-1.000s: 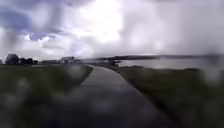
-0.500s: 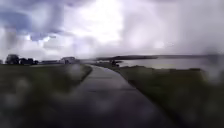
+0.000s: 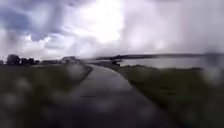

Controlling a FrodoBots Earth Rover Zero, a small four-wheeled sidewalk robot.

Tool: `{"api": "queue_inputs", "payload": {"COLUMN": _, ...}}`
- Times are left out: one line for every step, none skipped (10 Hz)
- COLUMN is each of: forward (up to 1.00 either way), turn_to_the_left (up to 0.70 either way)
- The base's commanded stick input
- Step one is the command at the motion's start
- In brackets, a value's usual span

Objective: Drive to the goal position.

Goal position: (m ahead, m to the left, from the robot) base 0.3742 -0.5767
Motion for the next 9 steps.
{"api": "queue_inputs", "payload": {"forward": 0.70, "turn_to_the_left": 0.00}}
{"api": "queue_inputs", "payload": {"forward": 0.70, "turn_to_the_left": 0.00}}
{"api": "queue_inputs", "payload": {"forward": 0.70, "turn_to_the_left": 0.00}}
{"api": "queue_inputs", "payload": {"forward": 0.70, "turn_to_the_left": 0.00}}
{"api": "queue_inputs", "payload": {"forward": 0.70, "turn_to_the_left": 0.00}}
{"api": "queue_inputs", "payload": {"forward": 0.70, "turn_to_the_left": 0.00}}
{"api": "queue_inputs", "payload": {"forward": 0.70, "turn_to_the_left": 0.00}}
{"api": "queue_inputs", "payload": {"forward": 0.70, "turn_to_the_left": 0.00}}
{"api": "queue_inputs", "payload": {"forward": 0.70, "turn_to_the_left": 0.00}}
